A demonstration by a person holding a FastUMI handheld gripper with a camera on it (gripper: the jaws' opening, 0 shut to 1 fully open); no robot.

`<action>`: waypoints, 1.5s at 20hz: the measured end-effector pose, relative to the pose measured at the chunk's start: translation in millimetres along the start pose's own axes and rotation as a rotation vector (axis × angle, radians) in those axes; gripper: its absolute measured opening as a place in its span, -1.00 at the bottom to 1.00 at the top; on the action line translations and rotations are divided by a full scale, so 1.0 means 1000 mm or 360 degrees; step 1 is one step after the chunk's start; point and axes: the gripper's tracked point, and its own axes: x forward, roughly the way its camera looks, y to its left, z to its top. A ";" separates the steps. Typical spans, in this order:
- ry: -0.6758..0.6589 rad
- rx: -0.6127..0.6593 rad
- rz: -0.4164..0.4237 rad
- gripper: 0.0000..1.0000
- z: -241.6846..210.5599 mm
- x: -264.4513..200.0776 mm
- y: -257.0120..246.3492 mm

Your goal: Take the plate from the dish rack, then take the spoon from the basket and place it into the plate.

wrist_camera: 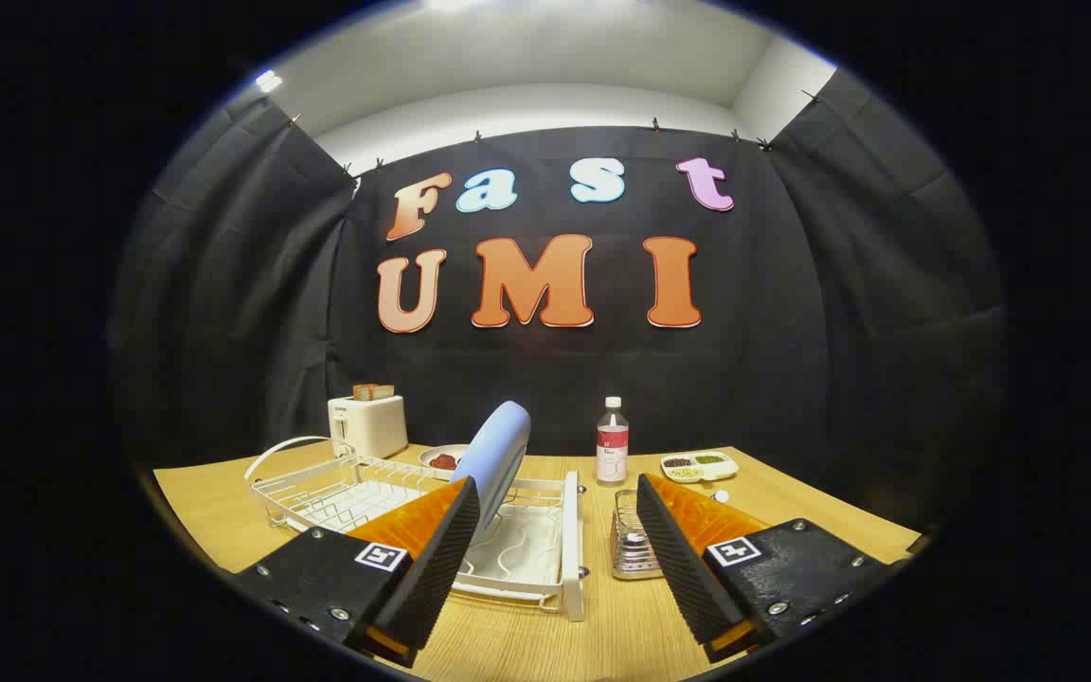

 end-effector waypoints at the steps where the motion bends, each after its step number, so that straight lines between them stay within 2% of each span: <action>1: 0.0003 -0.0003 0.0007 0.98 0.000 0.000 0.002; 13: 0.0006 0.0048 0.0057 0.98 0.011 -0.001 0.009; 17: 0.0070 0.0071 0.0130 0.98 0.018 0.006 0.013; 23: 0.0270 0.0122 0.0277 0.98 0.034 0.036 0.026; 27: 0.0559 0.0239 0.0364 0.98 0.024 0.054 0.036; 30: 0.0705 0.0312 0.0345 0.96 0.021 0.071 0.036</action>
